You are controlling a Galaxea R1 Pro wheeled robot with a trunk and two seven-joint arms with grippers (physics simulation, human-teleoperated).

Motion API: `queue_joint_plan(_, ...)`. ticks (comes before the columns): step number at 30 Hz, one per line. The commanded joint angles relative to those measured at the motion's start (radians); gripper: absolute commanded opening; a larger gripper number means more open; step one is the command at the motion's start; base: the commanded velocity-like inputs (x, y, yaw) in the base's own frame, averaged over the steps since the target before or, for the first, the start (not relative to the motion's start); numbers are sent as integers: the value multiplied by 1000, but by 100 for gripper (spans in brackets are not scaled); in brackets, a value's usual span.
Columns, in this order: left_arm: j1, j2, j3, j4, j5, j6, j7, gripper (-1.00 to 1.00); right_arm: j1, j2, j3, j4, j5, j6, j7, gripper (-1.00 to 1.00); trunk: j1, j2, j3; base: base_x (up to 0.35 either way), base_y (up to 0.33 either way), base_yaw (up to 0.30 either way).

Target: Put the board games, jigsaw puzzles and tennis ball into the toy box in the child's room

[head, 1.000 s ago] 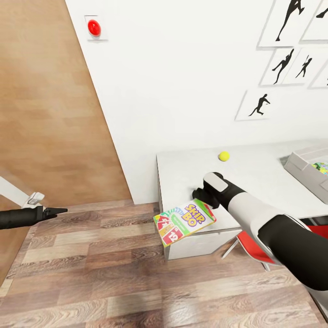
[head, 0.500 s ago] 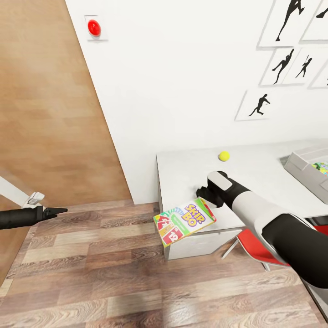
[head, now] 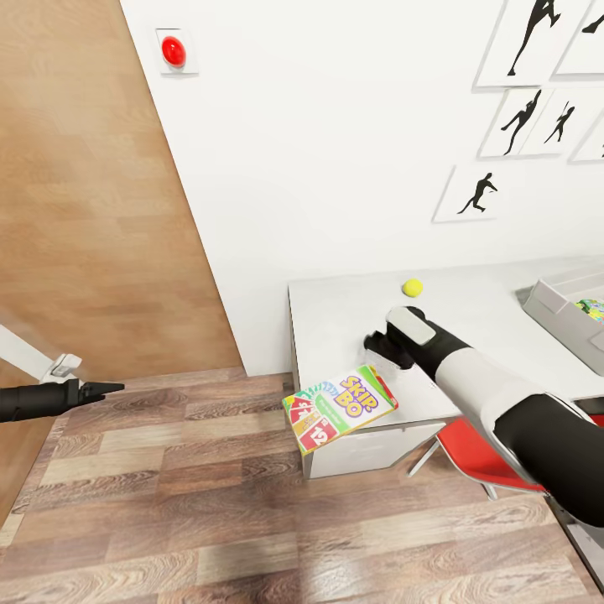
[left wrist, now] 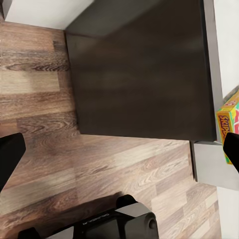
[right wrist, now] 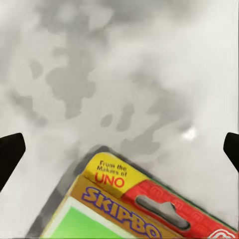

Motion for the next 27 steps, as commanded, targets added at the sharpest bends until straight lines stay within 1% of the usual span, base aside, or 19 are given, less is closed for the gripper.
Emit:
queue_joint_plan(1,-1,0,2,-1,-11,10,-9,100,-1,-9,6,-22,-4,6,-4,100,1,-2,-2,0,0,0)
queue_joint_plan(3,-1,0,2,-1,-11,10,-10,100,-1,-25,6,-64,-4,5,-5,100,1,-2,-2,0,0,0)
queue_joint_plan(4,-1,0,2,-1,-11,9,-10,100,-1,-41,6,-111,-4,5,-10,100,1,-2,-2,0,0,0)
queue_joint_plan(5,-1,0,2,-1,-11,9,-10,100,-1,-50,6,-135,-4,5,-14,100,1,-2,-2,0,0,0)
queue_joint_plan(6,-1,0,2,-1,-11,9,-10,100,0,-67,6,-185,-4,5,-29,100,1,-2,-2,0,0,0)
queue_joint_plan(8,-1,0,2,-1,-12,9,-11,100,0,-86,4,-237,-4,7,-52,100,1,-2,-2,0,0,0)
queue_joint_plan(9,-1,0,2,-1,-11,9,-11,100,0,-106,-2,-289,-6,9,-81,100,1,-2,-2,0,0,0)
queue_joint_plan(10,-1,0,2,-1,-11,9,-11,100,0,-116,-7,-315,-7,10,-97,100,1,-2,-2,0,0,0)
queue_joint_plan(11,-1,0,2,-1,-11,9,-12,100,2,-136,-24,-367,-8,13,-129,100,1,-2,-2,0,0,0)
queue_joint_plan(13,-1,0,2,-1,-11,9,-12,100,5,-154,-48,-421,-10,16,-159,100,1,-2,-2,0,0,0)
queue_joint_plan(14,-1,0,2,-1,-11,9,-12,100,9,-170,-74,-478,-13,21,-187,100,1,-2,-2,0,0,0)
queue_joint_plan(18,-1,0,2,-1,-11,9,-12,100,18,-201,-116,-606,-28,65,-240,100,1,-2,-2,0,0,0)
queue_joint_plan(19,-1,0,2,-1,-11,9,-12,100,24,-214,-129,-665,-47,98,-266,100,1,-2,-2,0,0,0)
queue_joint_plan(21,-1,0,2,-1,-11,9,-13,100,28,-224,-137,-717,-79,127,-291,100,1,-2,-2,0,0,0)
queue_joint_plan(22,-1,0,2,-1,-11,9,-15,100,31,-233,-143,-757,-121,148,-315,100,1,-2,-2,0,0,0)
queue_joint_plan(25,-1,0,2,-1,-11,9,-16,100,37,-246,-148,-794,-198,170,-347,100,1,-2,-2,0,0,0)
queue_joint_plan(26,-1,0,2,-1,-11,9,-16,100,45,-256,-150,-810,-253,178,-362,100,1,-2,-2,0,0,0)
queue_joint_plan(27,-1,0,2,-1,-11,9,-16,100,50,-262,-151,-816,-279,181,-367,100,1,-2,-2,0,0,0)
